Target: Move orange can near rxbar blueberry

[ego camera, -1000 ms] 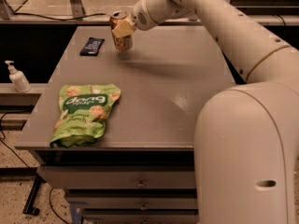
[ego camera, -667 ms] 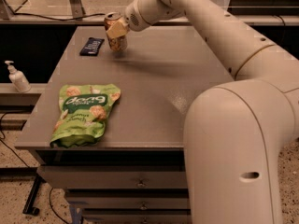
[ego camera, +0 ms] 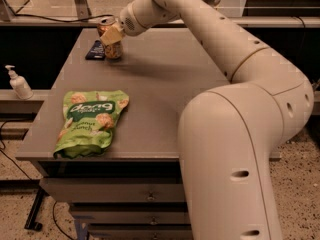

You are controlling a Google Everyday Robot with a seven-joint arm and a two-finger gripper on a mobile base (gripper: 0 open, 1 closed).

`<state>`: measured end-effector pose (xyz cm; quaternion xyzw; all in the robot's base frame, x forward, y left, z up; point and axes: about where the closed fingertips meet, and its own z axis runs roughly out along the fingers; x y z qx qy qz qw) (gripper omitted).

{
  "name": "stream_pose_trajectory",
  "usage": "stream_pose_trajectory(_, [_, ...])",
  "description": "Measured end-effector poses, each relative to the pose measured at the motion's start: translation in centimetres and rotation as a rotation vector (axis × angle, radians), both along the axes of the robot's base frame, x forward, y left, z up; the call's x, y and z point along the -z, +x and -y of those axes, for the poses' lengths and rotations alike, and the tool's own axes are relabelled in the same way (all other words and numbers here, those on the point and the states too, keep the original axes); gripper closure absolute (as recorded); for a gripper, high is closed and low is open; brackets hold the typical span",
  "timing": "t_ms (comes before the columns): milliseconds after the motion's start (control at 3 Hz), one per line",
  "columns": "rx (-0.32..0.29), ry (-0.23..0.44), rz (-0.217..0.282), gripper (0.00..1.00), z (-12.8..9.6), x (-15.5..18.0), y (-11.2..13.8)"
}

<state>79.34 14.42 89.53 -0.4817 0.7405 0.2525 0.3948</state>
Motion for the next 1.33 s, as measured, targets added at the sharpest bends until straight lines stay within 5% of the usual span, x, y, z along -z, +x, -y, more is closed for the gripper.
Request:
stream_pose_trajectory(333, [-0.016,0.004,-0.022,0.84,-0.7,0.55,-0.09])
stream_pose_trajectory(1333, [-0.025,0.033,-0.051,0.12,-0.34,1.2,-0.23])
